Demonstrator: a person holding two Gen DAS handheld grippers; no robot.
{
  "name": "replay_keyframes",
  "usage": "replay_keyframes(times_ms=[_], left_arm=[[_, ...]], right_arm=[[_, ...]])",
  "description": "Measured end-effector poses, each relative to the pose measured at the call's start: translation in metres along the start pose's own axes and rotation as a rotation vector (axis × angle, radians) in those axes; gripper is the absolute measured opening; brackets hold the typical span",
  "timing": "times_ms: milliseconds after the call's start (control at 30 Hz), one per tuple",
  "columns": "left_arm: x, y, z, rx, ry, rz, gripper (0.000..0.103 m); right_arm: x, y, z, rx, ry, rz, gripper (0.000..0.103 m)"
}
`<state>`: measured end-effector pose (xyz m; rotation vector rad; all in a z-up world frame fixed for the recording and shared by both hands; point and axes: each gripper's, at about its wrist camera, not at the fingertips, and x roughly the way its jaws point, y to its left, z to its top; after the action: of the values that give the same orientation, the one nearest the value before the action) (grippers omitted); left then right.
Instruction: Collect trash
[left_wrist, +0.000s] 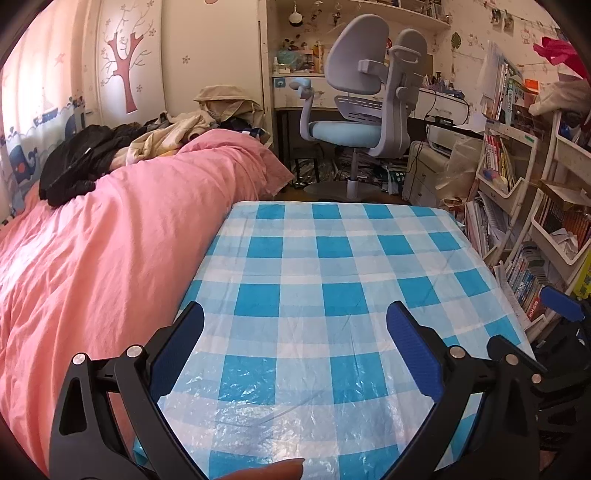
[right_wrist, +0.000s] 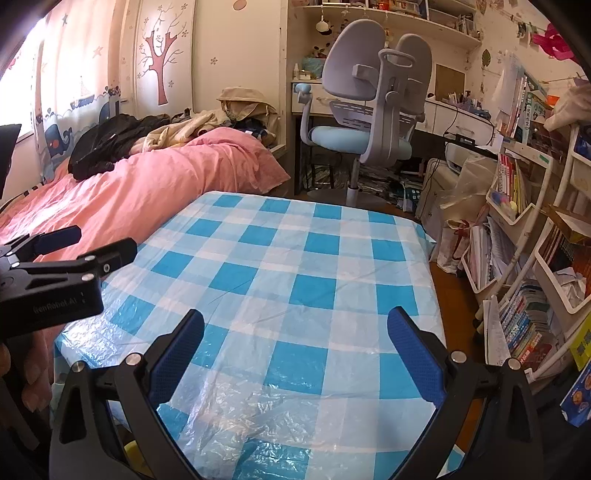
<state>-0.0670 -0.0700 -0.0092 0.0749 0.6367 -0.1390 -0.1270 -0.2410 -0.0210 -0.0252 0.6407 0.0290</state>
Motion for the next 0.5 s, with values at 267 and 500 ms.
replay_keyframes(times_ms=[267, 500], left_arm=[[-0.0035, -0.0064, -0.0032, 0.049, -0.008, -0.004, 0.096], [-0.0053, 0.0012, -0.0055, -0.002, -0.02, -0.031, 0.096]], right_arm=[[0.0026, 0.0033, -0.0017, -0.005, 0.014, -0.004, 0.095], [0.0089, 0.0013, -0.0046, -0.002, 0.037, -0.018, 0.095]])
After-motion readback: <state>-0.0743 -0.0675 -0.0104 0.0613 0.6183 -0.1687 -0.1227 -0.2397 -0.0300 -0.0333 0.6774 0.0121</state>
